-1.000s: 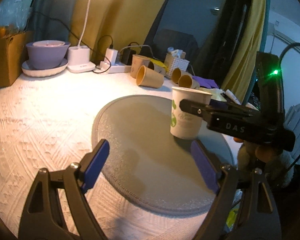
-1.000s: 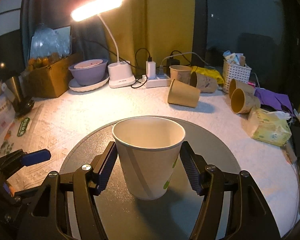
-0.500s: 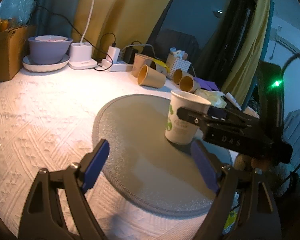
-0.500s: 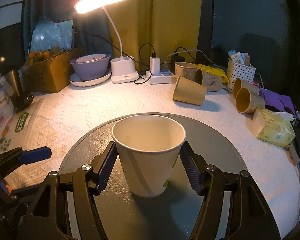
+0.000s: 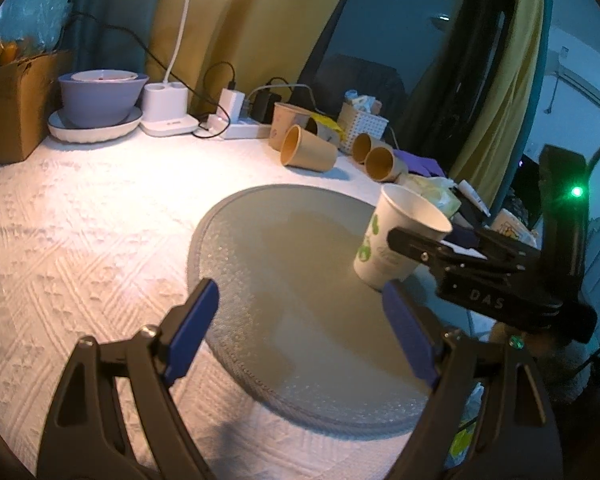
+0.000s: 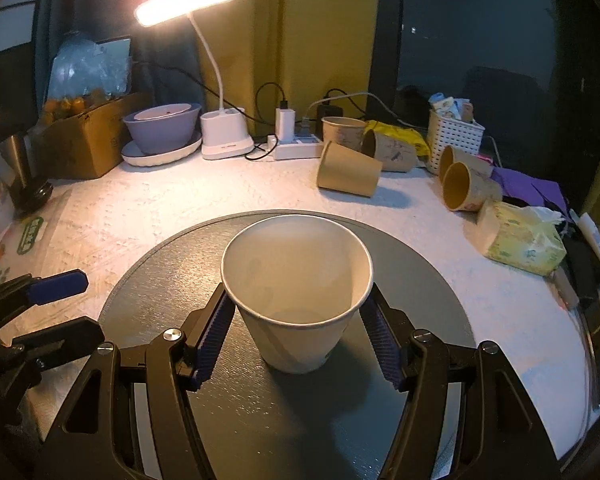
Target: Flip cup upright
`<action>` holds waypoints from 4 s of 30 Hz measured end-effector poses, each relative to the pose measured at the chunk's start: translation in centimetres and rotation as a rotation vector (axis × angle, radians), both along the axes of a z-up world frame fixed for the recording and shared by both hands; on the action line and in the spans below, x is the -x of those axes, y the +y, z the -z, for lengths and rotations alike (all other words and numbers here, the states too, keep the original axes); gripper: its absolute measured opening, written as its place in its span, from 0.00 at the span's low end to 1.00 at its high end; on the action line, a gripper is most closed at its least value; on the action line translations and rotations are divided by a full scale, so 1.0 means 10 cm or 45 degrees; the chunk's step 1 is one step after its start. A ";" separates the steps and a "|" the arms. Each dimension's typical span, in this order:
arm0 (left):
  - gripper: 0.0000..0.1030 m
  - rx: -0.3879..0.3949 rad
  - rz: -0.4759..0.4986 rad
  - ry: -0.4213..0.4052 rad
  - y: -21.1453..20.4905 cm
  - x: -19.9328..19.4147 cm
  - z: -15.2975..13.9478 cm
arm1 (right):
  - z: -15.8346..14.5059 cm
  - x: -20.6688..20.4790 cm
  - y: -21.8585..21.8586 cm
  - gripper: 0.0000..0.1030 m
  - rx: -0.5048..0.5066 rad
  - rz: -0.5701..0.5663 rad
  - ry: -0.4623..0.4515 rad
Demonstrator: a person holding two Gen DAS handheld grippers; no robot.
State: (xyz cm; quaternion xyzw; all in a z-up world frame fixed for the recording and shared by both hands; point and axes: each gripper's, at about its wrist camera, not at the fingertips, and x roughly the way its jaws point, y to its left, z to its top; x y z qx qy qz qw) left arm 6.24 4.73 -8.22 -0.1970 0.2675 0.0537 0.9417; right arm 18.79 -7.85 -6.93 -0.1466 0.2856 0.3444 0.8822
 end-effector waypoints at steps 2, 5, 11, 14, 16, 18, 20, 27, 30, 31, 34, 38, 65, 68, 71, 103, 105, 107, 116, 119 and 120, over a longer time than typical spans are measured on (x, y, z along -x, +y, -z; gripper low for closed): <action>0.83 -0.001 -0.004 0.009 0.00 -0.01 0.01 | 0.00 0.00 -0.02 0.65 -0.001 0.007 0.000; 0.83 -0.003 -0.009 0.024 0.00 -0.03 0.02 | 0.00 -0.01 -0.05 0.65 -0.002 0.022 0.001; 0.83 -0.037 -0.018 0.056 -0.03 -0.06 0.04 | -0.01 -0.01 -0.12 0.66 -0.001 0.048 0.011; 0.82 -0.039 -0.028 0.067 -0.02 -0.07 0.04 | 0.00 -0.02 -0.16 0.66 0.008 0.068 0.027; 0.83 -0.047 -0.034 0.072 -0.03 -0.07 0.03 | 0.00 -0.02 -0.20 0.66 0.003 0.074 0.037; 0.83 -0.064 -0.037 0.075 -0.05 -0.07 0.01 | -0.01 -0.01 -0.23 0.67 -0.001 0.078 0.043; 0.83 -0.075 -0.034 0.074 -0.08 -0.06 0.00 | -0.02 0.00 -0.27 0.70 -0.007 0.087 0.046; 0.82 -0.114 -0.011 0.064 -0.21 -0.02 -0.07 | -0.05 0.09 -0.39 0.70 -0.017 0.098 0.061; 0.83 -0.126 -0.002 0.063 -0.27 -0.01 -0.10 | -0.06 0.14 -0.44 0.70 -0.017 0.107 0.065; 0.82 -0.128 0.002 0.060 -0.29 0.00 -0.11 | -0.07 0.16 -0.46 0.70 -0.018 0.110 0.067; 0.83 -0.140 0.012 0.049 -0.35 0.03 -0.15 | -0.08 0.22 -0.51 0.70 -0.014 0.120 0.068; 0.83 -0.157 0.029 0.039 -0.44 0.05 -0.20 | -0.10 0.28 -0.60 0.70 -0.018 0.136 0.065; 0.83 -0.295 0.079 -0.118 -0.80 0.39 -0.73 | -0.67 0.76 -0.98 0.70 -0.076 0.178 -0.069; 0.86 -0.314 0.071 -0.133 -0.83 0.42 -0.78 | -0.73 0.82 -1.00 0.70 -0.086 0.177 -0.087; 0.91 -0.308 0.080 -0.156 -0.86 0.45 -0.83 | -0.79 0.87 -1.01 0.70 -0.088 0.172 -0.103; 0.91 -0.558 -0.052 -0.393 -0.98 0.87 -1.35 | -1.41 1.30 -1.06 0.70 -0.196 0.121 -0.286; 0.91 -0.554 -0.054 -0.406 -0.97 0.90 -1.36 | -1.41 1.29 -1.06 0.70 -0.197 0.119 -0.286; 0.91 -0.543 -0.049 -0.401 -0.96 0.89 -1.35 | -1.39 1.28 -1.06 0.70 -0.194 0.118 -0.279; 0.91 -0.520 -0.038 -0.381 -1.00 0.85 -1.33 | -1.33 1.24 -1.07 0.70 -0.188 0.127 -0.253; 0.91 -0.514 -0.041 -0.382 -1.00 0.86 -1.33 | -1.33 1.24 -1.07 0.70 -0.186 0.125 -0.252; 0.91 -0.506 -0.043 -0.383 -1.00 0.86 -1.33 | -1.33 1.24 -1.07 0.70 -0.187 0.125 -0.252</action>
